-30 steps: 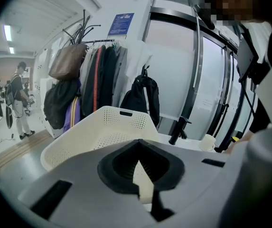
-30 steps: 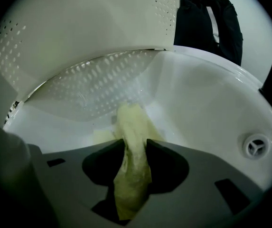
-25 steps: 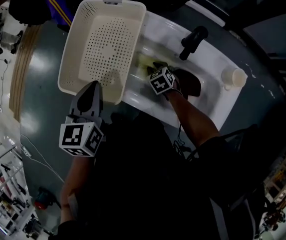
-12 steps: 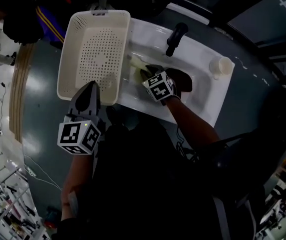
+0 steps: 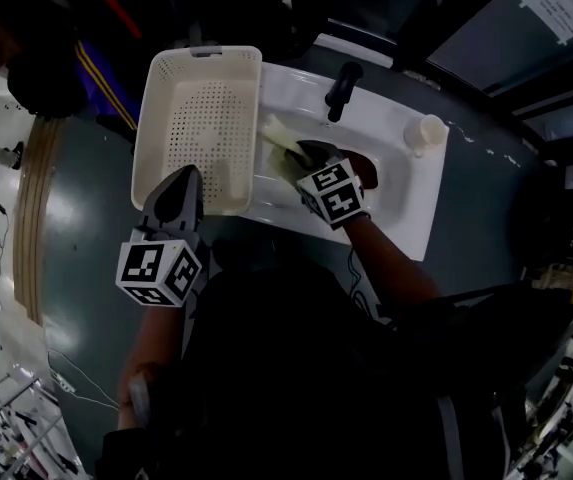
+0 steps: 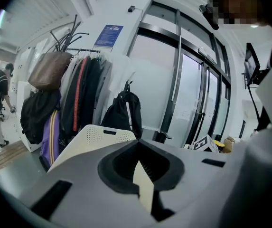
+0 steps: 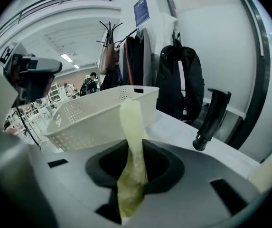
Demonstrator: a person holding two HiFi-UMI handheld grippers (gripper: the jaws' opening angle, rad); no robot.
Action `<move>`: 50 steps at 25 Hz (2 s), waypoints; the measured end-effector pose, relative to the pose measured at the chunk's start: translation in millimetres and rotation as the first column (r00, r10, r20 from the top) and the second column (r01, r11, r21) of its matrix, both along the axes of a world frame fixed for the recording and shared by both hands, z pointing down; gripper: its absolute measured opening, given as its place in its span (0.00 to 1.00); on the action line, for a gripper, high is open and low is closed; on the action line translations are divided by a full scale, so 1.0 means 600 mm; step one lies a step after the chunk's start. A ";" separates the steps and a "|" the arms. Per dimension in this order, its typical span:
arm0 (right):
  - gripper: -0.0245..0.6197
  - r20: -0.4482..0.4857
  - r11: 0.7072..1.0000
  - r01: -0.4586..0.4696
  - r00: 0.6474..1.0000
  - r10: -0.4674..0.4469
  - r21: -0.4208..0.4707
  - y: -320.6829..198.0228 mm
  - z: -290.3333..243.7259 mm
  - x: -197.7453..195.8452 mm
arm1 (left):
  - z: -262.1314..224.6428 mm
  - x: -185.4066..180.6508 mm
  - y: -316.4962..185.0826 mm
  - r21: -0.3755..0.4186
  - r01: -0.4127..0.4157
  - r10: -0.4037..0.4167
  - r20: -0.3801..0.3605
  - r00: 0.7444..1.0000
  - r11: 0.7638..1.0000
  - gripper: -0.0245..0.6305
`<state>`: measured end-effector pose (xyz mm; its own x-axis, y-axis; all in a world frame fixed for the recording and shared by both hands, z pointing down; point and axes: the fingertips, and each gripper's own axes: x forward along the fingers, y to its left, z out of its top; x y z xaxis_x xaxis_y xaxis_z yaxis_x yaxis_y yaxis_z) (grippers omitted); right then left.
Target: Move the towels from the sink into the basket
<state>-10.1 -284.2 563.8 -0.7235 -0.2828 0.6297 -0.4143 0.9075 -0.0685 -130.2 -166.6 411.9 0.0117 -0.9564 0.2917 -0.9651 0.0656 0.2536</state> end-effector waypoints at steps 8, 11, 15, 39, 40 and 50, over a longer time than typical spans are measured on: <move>0.18 0.094 0.996 -0.030 0.995 0.022 0.082 0.014 -0.133 -0.011 | -0.025 -0.031 0.022 0.052 -0.011 0.012 -0.022 1.000 0.999 0.04; 0.18 0.135 0.992 0.009 0.991 -0.026 0.128 0.026 -0.188 -0.041 | -0.037 -0.052 0.032 0.072 0.013 -0.011 -0.025 1.000 0.997 0.04; 0.18 0.161 0.985 0.082 0.981 -0.107 0.151 0.050 -0.222 -0.092 | -0.048 -0.076 0.056 0.091 0.045 -0.044 -0.015 0.999 0.995 0.04; 0.18 -0.063 0.908 0.414 0.906 -0.418 -0.073 0.161 -0.005 -0.376 | -0.015 -0.241 0.182 0.061 0.269 -0.268 -0.027 0.963 0.961 0.04; 0.18 -0.076 0.905 0.416 0.903 -0.423 -0.089 0.164 0.005 -0.378 | -0.014 -0.244 0.184 0.058 0.271 -0.270 -0.031 0.962 0.961 0.04; 0.18 -0.085 0.904 0.391 0.909 -0.409 -0.171 0.162 0.032 -0.388 | 0.004 -0.259 0.186 0.050 0.280 -0.277 -0.060 0.959 0.959 0.04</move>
<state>-243.2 -187.2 582.8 -0.6757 0.1170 0.7278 -0.0315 0.9818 -0.1871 -285.5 -54.9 414.6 -0.2435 -0.9392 0.2423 -0.8962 0.3134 0.3141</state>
